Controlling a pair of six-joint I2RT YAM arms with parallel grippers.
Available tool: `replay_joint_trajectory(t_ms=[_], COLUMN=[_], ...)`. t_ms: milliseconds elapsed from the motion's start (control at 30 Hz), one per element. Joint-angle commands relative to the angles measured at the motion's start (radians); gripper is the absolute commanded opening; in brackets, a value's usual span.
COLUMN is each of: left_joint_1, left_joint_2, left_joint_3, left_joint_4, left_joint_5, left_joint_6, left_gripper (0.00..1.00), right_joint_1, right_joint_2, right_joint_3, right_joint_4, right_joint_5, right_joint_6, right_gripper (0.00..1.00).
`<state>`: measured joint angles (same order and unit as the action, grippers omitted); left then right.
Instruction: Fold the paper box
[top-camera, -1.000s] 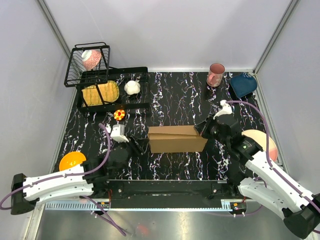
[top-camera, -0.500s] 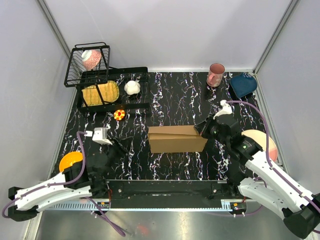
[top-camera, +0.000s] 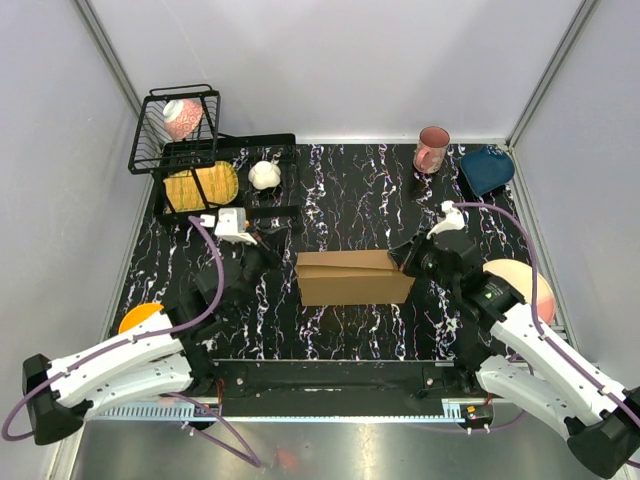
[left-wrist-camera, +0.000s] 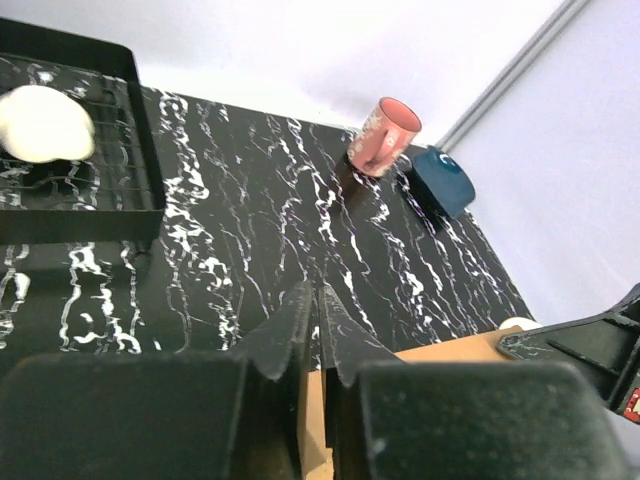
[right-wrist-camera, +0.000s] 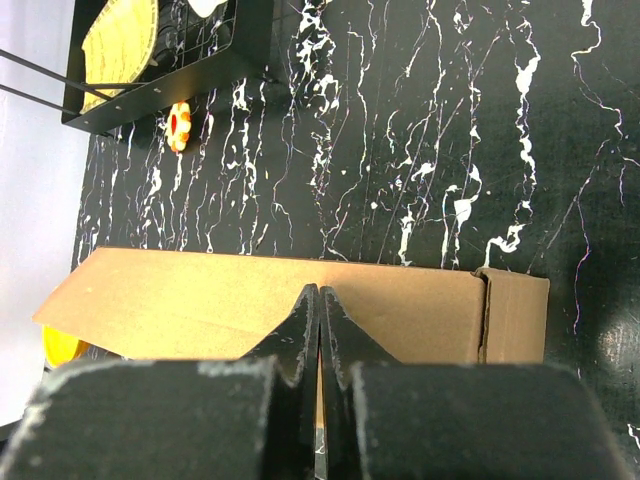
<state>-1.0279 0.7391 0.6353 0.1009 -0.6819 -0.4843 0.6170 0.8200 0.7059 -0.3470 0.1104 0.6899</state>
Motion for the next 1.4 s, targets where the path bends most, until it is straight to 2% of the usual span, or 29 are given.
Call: replay_joint_trajectory(t_ms=[0, 133, 267, 467, 667, 833, 867, 900, 967, 1000, 1133, 1200, 1300, 1333, 1367], left_joint_1=[0.084, 0.089, 0.088, 0.088, 0.085, 0.057, 0.057, 0.058, 0.069, 0.086, 0.129, 0.146, 0.149, 0.149, 0.149], left_joint_2=[0.061, 0.137, 0.171, 0.111, 0.083, 0.056, 0.030, -0.004, -0.131, -0.177, -0.385, -0.417, -0.394, -0.385, -0.379], left_joint_3=[0.023, -0.005, -0.118, -0.321, -0.405, -0.474, -0.471, -0.467, -0.436, -0.419, -0.318, -0.287, -0.258, -0.272, -0.290], left_joint_4=[0.134, 0.174, 0.200, 0.241, 0.253, 0.286, 0.263, 0.205, 0.139, 0.059, -0.098, -0.185, -0.269, -0.276, -0.271], left_joint_5=[0.235, 0.337, 0.403, 0.378, 0.389, 0.335, 0.294, 0.268, 0.199, 0.179, 0.111, 0.123, 0.195, 0.221, 0.284], left_joint_6=[-0.043, -0.072, -0.163, -0.270, -0.295, -0.332, -0.333, -0.333, -0.318, -0.310, -0.290, -0.307, -0.402, -0.478, -0.517], left_gripper=[0.07, 0.02, 0.00, 0.00, 0.00, 0.01, 0.04, 0.12, 0.36, 0.56, 0.91, 0.98, 0.99, 0.99, 0.99], right_joint_1=[0.009, 0.009, 0.007, 0.009, 0.009, 0.009, 0.007, 0.007, 0.009, 0.009, 0.007, 0.007, 0.009, 0.006, 0.007], right_joint_2=[0.031, 0.034, 0.024, 0.007, 0.019, 0.025, 0.025, 0.028, 0.025, 0.022, 0.018, 0.021, 0.025, 0.025, 0.025], right_joint_3=[-0.062, -0.065, -0.069, -0.080, -0.085, -0.103, -0.105, -0.103, -0.095, -0.091, -0.085, -0.083, -0.091, -0.094, -0.098], right_joint_4=[-0.168, -0.167, -0.168, -0.175, -0.170, -0.162, -0.159, -0.161, -0.164, -0.170, -0.175, -0.173, -0.167, -0.161, -0.159], right_joint_5=[-0.023, -0.025, -0.026, -0.026, -0.023, -0.018, -0.023, -0.023, -0.025, -0.021, -0.018, -0.018, -0.023, -0.025, -0.028], right_joint_6=[-0.026, -0.030, -0.030, -0.029, -0.033, -0.030, -0.030, -0.029, -0.030, -0.032, -0.033, -0.033, -0.032, -0.029, -0.027], right_gripper=[0.00, 0.00, 0.00, 0.00, 0.00, 0.00, 0.00, 0.00, 0.00, 0.00, 0.00, 0.00, 0.00, 0.00, 0.00])
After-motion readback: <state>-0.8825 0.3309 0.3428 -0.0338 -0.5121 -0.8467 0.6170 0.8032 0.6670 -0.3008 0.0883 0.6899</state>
